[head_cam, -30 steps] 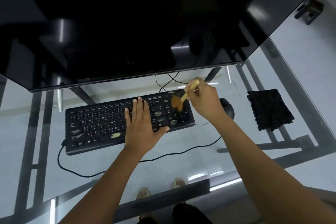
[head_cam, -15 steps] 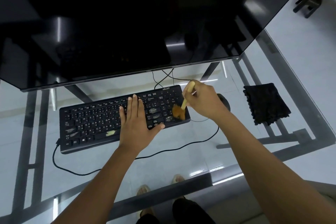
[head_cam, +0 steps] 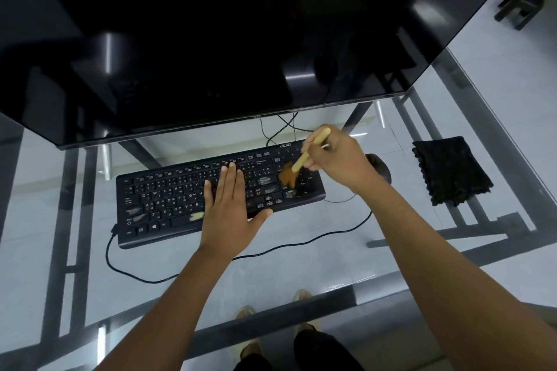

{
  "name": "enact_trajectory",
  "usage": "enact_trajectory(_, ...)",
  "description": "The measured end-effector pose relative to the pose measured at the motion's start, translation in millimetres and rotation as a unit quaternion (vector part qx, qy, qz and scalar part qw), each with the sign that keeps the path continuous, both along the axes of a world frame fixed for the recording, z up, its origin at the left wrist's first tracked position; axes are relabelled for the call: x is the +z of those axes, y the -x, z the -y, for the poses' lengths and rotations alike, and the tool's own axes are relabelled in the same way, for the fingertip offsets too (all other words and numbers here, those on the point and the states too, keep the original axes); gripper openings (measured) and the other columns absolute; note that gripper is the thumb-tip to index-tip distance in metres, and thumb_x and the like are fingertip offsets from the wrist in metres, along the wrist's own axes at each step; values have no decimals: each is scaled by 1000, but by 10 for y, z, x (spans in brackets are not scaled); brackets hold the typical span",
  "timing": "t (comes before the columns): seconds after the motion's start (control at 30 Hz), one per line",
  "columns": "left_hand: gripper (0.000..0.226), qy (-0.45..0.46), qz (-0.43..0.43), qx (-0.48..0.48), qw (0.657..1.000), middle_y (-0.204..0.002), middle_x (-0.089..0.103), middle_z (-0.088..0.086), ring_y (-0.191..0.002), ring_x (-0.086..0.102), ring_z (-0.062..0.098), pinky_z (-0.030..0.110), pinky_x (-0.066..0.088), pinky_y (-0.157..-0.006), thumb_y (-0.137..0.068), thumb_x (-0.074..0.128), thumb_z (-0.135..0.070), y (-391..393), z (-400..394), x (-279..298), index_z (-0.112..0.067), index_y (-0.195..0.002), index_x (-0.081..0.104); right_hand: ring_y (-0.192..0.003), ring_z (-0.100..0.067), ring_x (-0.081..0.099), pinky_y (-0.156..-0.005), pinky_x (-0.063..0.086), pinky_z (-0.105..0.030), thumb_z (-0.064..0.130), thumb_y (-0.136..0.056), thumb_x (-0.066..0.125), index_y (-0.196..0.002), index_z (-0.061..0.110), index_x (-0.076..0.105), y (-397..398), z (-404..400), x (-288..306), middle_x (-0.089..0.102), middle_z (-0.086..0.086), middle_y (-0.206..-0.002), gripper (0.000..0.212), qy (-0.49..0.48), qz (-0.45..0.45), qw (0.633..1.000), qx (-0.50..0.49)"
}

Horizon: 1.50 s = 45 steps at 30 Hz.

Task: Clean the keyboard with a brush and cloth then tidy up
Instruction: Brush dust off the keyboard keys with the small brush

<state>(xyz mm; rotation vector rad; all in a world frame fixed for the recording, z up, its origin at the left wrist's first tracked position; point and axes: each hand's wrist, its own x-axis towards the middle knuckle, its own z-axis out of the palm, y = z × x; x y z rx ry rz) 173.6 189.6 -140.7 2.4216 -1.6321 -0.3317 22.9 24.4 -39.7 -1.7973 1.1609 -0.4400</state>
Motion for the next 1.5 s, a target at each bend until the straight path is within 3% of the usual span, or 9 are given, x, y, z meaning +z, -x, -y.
enact_trajectory(0.13,97,9,0,7,1000,-162,6,8,-149,-6,18,49,-3,-120,-85,26,-75,-66,-133,2,-4,-151,18,-69,-13,66,-62,48,-12,13,-93,57,-88,18,61,-95,-44,-79,70,-4,-86,8,146,-40,988,-34)
enact_trajectory(0.27,93,39,-9,23,999,-162,7,7,-149,-6,16,48,-4,-120,-87,33,-71,-154,-262,31,-4,-151,19,-72,-15,71,-68,57,-26,13,-93,57,-88,17,62,-161,-90,-90,72,0,-78,8,61,-18,998,-11)
enact_trajectory(0.4,91,90,-30,57,994,-161,11,8,-149,-3,16,48,-3,-120,-87,38,-67,-252,-423,73,-3,-150,22,-70,-10,66,-64,49,-15,8,-92,58,-86,19,62,-261,-156,-62,69,-1,-86,13,166,12,985,-38)
enact_trajectory(0.8,94,130,-60,230,963,-161,13,9,-149,5,20,49,2,-120,-86,57,-60,-566,-1148,-40,-5,-151,18,-73,-15,72,-73,61,-35,8,-92,56,-90,13,65,-729,-551,-22,72,-4,-78,10,16,-9,996,91)
enact_trajectory(0.93,96,123,-81,236,961,-161,12,11,-149,2,21,51,3,-119,-84,57,-58,-697,-1239,-98,-5,-151,14,-76,-15,68,-70,58,-34,14,-92,57,-89,19,63,-827,-642,-43,71,0,-86,8,142,-25,988,62)
enact_trajectory(1.07,96,128,-92,236,959,-160,16,11,-149,5,21,49,4,-120,-86,53,-63,-789,-1269,-162,-5,-151,15,-73,-20,71,-72,60,-38,9,-91,56,-89,14,64,-916,-729,12,72,-5,-76,9,1,-25,993,118)
enact_trajectory(1.23,91,147,-91,243,954,-158,21,11,-148,13,21,45,10,-121,-88,54,-60,-771,-1305,-185,-4,-150,19,-73,-18,66,-67,55,-29,10,-91,59,-87,17,64,-996,-814,-18,69,-1,-85,9,161,-18,984,77)
enact_trajectory(1.37,89,152,-95,250,951,-158,21,10,-147,13,20,44,12,-121,-87,57,-54,-773,-1318,-170,-5,-150,19,-71,-21,71,-71,59,-45,9,-91,58,-87,15,64,-1060,-913,15,72,-1,-74,10,14,-49,986,160)
enact_trajectory(1.5,93,161,-129,274,939,-160,18,7,-148,10,18,43,13,-121,-84,60,-56,-745,-1323,-151,-10,-152,15,-70,-15,67,-67,58,-37,13,-91,60,-88,17,64,-1098,-930,-34,69,0,-83,6,179,-38,976,114)
